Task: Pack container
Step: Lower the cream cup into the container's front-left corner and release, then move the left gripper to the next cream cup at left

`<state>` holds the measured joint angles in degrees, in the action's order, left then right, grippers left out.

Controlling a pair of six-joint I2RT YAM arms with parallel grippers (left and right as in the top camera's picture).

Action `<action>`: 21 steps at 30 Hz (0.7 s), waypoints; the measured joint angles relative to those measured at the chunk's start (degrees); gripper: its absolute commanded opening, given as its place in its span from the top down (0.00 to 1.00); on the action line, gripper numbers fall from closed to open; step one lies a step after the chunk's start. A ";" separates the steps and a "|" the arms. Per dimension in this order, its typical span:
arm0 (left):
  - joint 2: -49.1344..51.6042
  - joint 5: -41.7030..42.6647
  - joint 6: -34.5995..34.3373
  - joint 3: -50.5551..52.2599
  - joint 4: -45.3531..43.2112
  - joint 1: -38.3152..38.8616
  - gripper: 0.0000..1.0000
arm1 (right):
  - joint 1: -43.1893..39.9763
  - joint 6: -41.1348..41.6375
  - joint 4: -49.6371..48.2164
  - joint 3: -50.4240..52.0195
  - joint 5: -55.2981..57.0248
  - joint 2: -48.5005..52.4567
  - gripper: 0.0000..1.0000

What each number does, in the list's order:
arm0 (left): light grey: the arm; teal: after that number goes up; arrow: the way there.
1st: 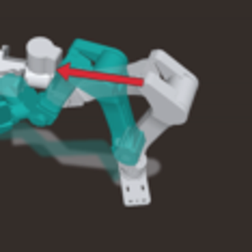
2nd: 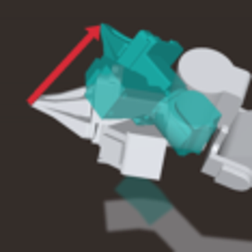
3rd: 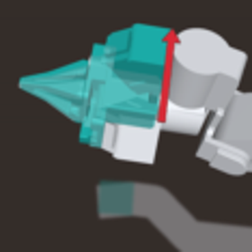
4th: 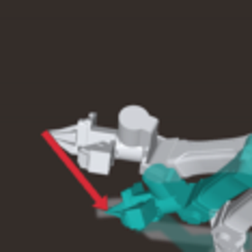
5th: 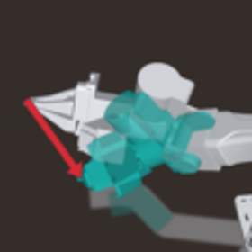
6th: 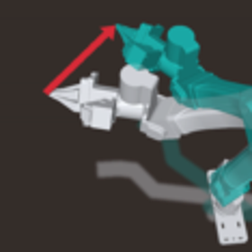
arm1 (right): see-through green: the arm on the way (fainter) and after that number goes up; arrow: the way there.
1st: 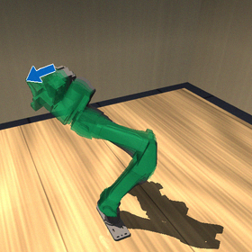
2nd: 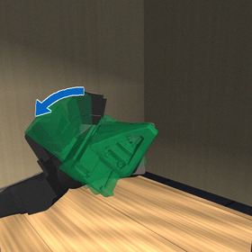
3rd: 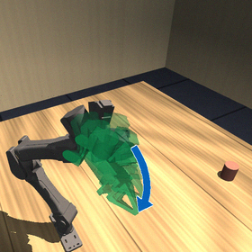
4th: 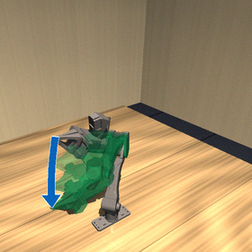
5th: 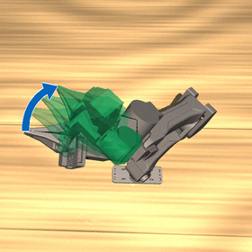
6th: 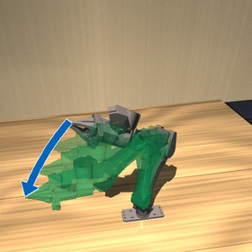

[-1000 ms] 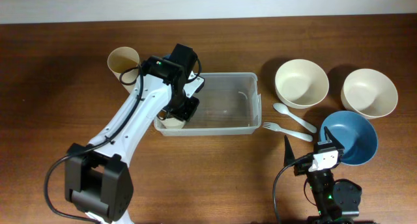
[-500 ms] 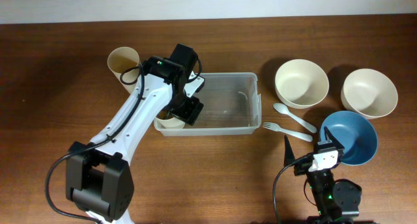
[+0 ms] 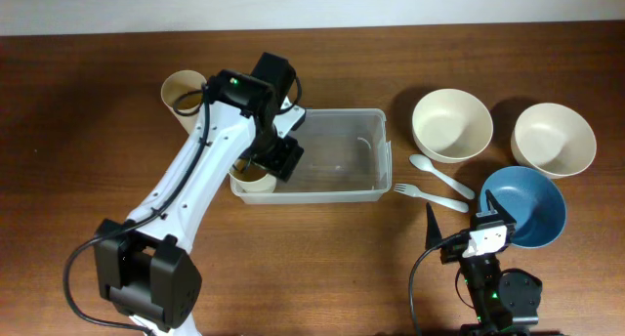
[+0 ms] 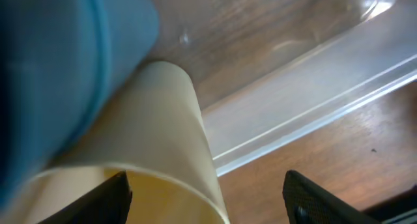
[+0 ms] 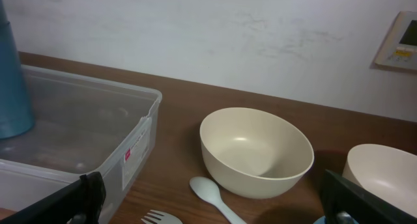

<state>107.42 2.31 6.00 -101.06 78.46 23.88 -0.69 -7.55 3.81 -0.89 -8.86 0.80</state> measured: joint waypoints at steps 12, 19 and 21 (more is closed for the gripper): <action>0.09 0.26 -0.35 -7.43 4.94 0.00 0.26 | 0.00 0.02 0.00 0.00 0.00 0.00 0.01; 0.39 0.83 -1.07 -21.73 10.73 -0.11 0.21 | 0.00 0.02 0.00 0.00 0.00 0.00 0.01; 0.33 0.02 -1.55 -25.33 11.41 -0.63 0.18 | 0.00 0.02 0.00 0.00 0.00 0.00 0.01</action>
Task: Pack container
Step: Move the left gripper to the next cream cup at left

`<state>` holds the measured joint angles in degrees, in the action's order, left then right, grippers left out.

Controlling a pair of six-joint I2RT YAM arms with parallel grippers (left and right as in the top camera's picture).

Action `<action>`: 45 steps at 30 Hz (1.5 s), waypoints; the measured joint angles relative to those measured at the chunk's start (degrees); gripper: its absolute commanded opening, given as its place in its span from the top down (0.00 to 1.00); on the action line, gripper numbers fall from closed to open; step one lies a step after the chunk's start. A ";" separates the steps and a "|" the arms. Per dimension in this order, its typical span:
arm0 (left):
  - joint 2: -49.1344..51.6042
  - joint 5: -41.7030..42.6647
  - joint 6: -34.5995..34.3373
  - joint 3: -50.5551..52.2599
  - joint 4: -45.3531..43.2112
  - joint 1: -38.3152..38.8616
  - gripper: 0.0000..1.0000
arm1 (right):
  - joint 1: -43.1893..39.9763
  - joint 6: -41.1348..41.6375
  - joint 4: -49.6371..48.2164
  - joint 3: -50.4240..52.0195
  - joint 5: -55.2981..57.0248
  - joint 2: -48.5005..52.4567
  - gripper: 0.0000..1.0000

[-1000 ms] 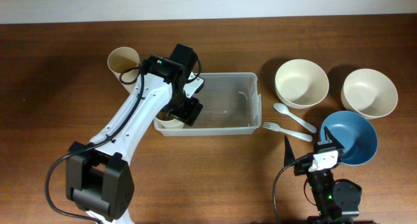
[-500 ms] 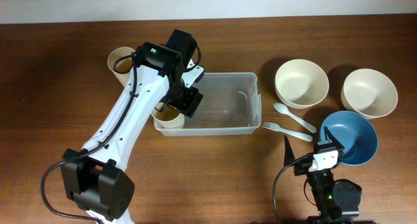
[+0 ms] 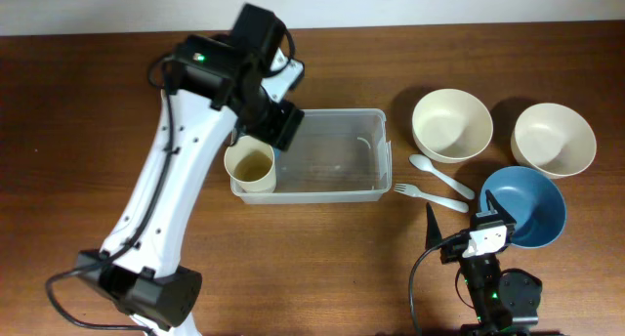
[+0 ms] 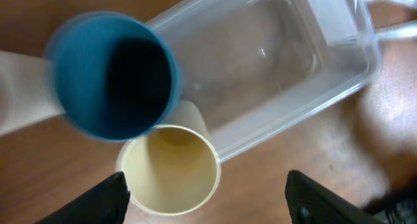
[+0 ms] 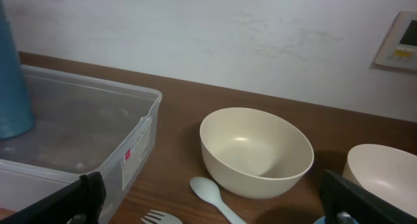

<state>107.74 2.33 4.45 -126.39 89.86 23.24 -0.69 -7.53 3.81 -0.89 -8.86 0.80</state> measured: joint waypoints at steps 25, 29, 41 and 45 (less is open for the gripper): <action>5.64 -2.97 -3.54 -4.02 -6.69 -23.61 0.21 | 0.00 0.00 0.00 0.00 -0.02 0.00 0.01; 11.23 -2.71 -0.20 -4.00 -4.70 -23.61 0.21 | 0.00 0.00 0.00 0.00 0.00 0.00 0.01; 18.86 -2.71 2.86 -4.00 -3.13 -23.61 0.21 | 0.00 0.00 0.00 0.00 0.00 0.00 0.01; 18.86 -2.69 3.08 -4.00 -3.80 -23.61 0.22 | 0.00 0.00 0.00 0.00 0.00 0.00 0.01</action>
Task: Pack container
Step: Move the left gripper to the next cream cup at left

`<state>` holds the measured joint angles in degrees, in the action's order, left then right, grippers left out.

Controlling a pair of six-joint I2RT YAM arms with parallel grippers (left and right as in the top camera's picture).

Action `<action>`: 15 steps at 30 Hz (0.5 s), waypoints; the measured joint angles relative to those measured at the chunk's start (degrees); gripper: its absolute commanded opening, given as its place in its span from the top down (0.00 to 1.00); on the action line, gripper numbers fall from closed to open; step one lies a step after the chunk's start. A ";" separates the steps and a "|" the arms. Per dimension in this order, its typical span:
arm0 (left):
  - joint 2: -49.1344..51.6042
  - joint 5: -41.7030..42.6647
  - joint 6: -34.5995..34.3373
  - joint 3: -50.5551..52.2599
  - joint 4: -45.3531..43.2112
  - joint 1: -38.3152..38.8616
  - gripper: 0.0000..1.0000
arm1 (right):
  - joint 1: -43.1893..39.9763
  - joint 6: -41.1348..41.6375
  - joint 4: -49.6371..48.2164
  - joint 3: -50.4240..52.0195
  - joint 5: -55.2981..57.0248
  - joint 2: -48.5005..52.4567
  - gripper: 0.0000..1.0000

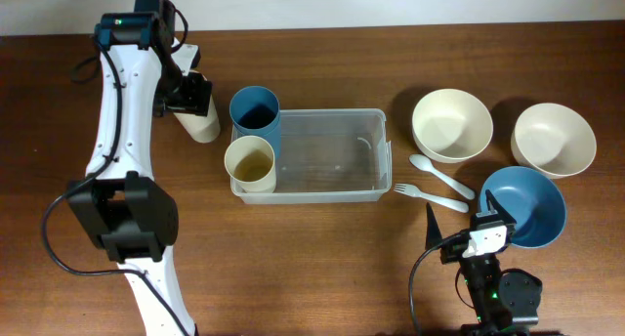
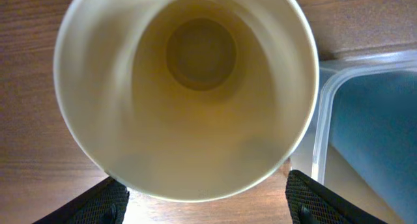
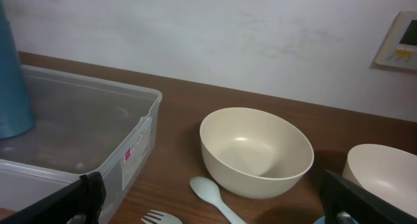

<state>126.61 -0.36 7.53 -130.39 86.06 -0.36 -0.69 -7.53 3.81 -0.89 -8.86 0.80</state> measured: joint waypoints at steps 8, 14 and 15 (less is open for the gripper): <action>0.00 4.02 -1.14 0.00 0.42 0.00 0.30 | 0.00 0.02 0.00 0.00 0.00 0.00 0.01; 0.00 7.58 -1.55 0.00 3.98 0.00 0.30 | 0.00 0.00 0.00 0.00 0.00 0.00 0.01; 0.00 7.80 -1.55 0.00 4.61 0.00 0.30 | 0.00 0.02 0.00 0.00 0.00 0.00 0.01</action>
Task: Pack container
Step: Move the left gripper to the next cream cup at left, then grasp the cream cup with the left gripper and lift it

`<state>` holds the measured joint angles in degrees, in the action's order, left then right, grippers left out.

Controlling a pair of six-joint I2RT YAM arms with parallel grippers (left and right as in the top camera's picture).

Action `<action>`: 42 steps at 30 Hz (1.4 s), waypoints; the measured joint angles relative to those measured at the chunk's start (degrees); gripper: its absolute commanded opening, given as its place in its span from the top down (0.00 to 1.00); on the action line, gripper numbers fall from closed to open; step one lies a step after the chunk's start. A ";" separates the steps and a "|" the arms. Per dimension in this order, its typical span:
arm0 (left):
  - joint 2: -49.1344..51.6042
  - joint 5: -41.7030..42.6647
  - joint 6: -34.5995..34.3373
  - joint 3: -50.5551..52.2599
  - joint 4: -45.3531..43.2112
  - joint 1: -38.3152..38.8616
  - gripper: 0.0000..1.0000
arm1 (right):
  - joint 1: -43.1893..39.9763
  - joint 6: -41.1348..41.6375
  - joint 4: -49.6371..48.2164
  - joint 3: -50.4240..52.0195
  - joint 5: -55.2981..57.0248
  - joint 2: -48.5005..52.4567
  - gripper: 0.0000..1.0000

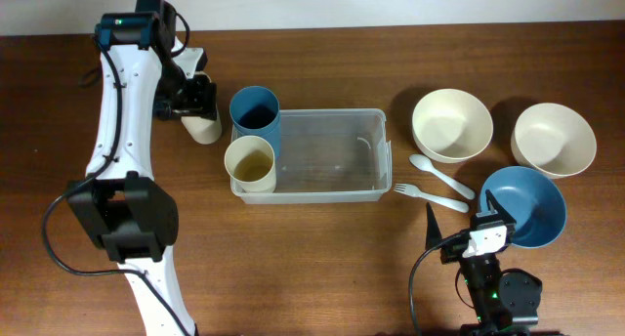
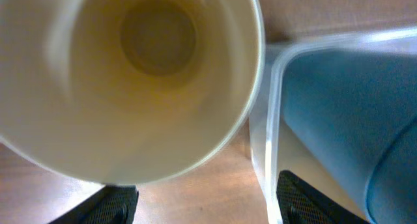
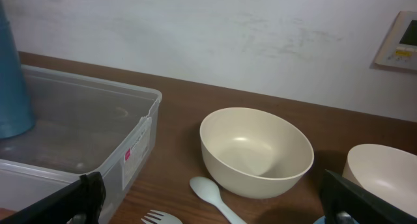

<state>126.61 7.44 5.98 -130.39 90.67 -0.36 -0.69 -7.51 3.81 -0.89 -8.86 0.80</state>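
A clear plastic container (image 1: 332,170) lies mid-table. A blue cup (image 1: 255,109) and a cream cup (image 1: 250,163) stand in its left end. Another cream cup (image 1: 203,130) stands on the table just left of it, and my left gripper (image 1: 192,102) is over that cup, open. In the left wrist view the cream cup's mouth (image 2: 130,74) fills the upper left, the blue cup (image 2: 345,113) is at right, and the left gripper (image 2: 208,204) holds nothing. My right gripper (image 1: 484,234) rests open at the front right, the right gripper (image 3: 215,198) looking towards the bowls.
Two cream bowls (image 1: 451,124) (image 1: 554,139) and a blue bowl (image 1: 527,204) sit right of the container. A pale spoon (image 1: 439,175) and fork (image 1: 430,194) lie between container and bowls. A cream bowl (image 3: 255,151) and the spoon (image 3: 212,191) show ahead of the right gripper.
My left gripper has shifted a little over the loose cream cup, which now sits further left in the wrist view with the blue cup filling the right. The right arm is unchanged.
My left gripper was low in the container's left end at a cream cup beside the blue cup. Then it was raised, open, with both cups left standing there. Later it was over the third cream cup on the table, where it still is.
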 measured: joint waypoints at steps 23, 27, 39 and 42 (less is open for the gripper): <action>-8.55 -1.18 -13.29 -0.13 -6.43 -2.29 0.31 | 0.00 -0.02 0.00 0.00 -0.02 0.00 0.01; -10.03 -2.19 -16.74 -0.46 -6.27 -4.85 0.31 | 0.00 -0.04 0.00 0.00 0.00 0.00 0.01; -6.43 -6.49 -20.81 -0.46 -6.58 -6.21 0.31 | 0.00 -0.04 0.00 0.00 0.00 0.00 0.01; -3.87 -6.84 -20.83 -0.46 -6.67 -6.19 0.31 | 0.00 0.00 0.00 0.00 0.00 0.00 0.01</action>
<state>122.74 0.60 -14.85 -130.85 84.01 -6.55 -0.69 -7.51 3.81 -0.89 -8.86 0.80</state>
